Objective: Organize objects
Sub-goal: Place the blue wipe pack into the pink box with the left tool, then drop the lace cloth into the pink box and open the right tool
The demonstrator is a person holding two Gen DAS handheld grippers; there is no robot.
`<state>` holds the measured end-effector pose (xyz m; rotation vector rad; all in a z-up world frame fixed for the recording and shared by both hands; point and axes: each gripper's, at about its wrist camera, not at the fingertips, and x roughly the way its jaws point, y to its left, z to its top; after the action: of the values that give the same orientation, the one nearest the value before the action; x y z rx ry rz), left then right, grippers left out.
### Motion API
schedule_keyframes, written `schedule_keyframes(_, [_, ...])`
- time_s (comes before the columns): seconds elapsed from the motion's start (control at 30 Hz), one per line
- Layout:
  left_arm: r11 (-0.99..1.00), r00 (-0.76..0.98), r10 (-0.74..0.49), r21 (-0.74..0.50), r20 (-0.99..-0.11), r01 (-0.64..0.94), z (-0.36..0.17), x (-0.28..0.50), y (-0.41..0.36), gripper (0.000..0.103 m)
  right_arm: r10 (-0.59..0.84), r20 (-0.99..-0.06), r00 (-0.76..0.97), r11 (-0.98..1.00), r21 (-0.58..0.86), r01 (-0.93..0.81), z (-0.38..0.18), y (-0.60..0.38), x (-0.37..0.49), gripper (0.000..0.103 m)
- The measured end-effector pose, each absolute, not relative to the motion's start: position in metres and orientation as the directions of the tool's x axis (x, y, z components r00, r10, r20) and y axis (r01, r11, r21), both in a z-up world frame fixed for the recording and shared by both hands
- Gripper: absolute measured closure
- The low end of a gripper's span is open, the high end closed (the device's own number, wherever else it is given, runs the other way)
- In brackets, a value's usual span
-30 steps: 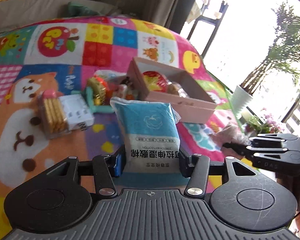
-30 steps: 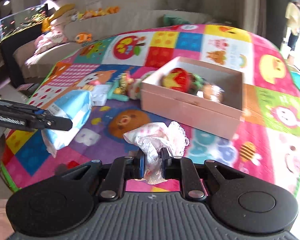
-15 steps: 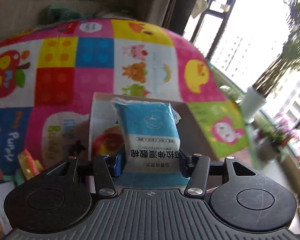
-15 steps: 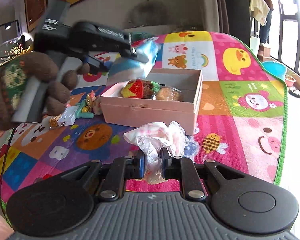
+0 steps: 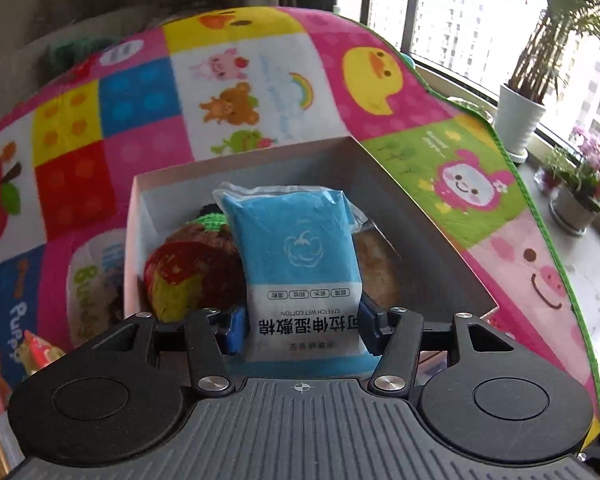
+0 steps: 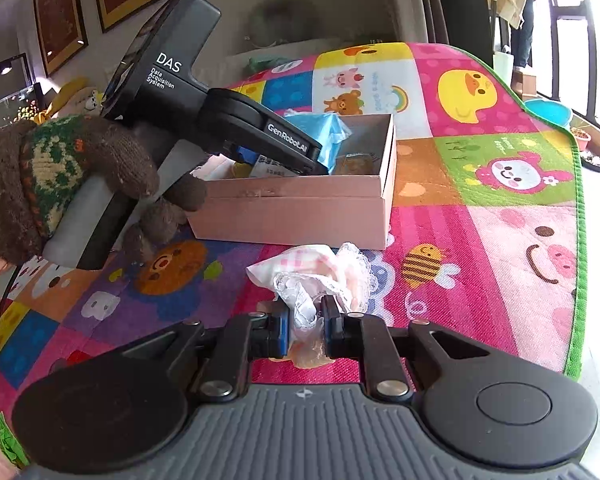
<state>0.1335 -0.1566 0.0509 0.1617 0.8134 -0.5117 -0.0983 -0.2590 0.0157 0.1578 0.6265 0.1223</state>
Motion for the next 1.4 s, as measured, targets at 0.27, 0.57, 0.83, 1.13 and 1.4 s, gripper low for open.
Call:
schedule_keyframes(0.27, [0.858, 0.608, -0.506, -0.283, -0.611, 0.429, 0.099, 0.124, -0.097, 0.048, 0.173, -0.581, 0.795, 0.976, 0.207, -0.061, 0.011, -0.259, -0.091, 0.088])
schedule_keyframes(0.57, [0.917, 0.77, -0.396, -0.173, -0.501, 0.36, 0.096, 0.049, -0.013, 0.048, 0.234, -0.537, 0.81, 0.965, 0.233, -0.124, 0.048, -0.25, -0.072, 0.087])
schedule_keyframes(0.83, [0.937, 0.761, -0.335, -0.115, -0.555, 0.329, 0.043, -0.01, 0.039, 0.048, 0.365, -0.613, 0.701, 0.917, 0.369, -0.154, 0.094, -0.22, 0.058, 0.088])
schedule_keyframes(1.13, [0.938, 0.783, -0.345, -0.198, -0.517, 0.283, 0.022, -0.017, 0.079, 0.048, 0.302, -0.838, 0.453, 0.939, 0.344, 0.009, 0.039, -0.178, 0.146, 0.088])
schedule_keyframes(1.4, [0.941, 0.807, -0.31, -0.281, -0.503, 0.187, 0.012, -0.003, 0.108, 0.048, 0.196, -0.899, 0.391, 0.976, 0.218, 0.012, 0.035, -0.169, 0.152, 0.066])
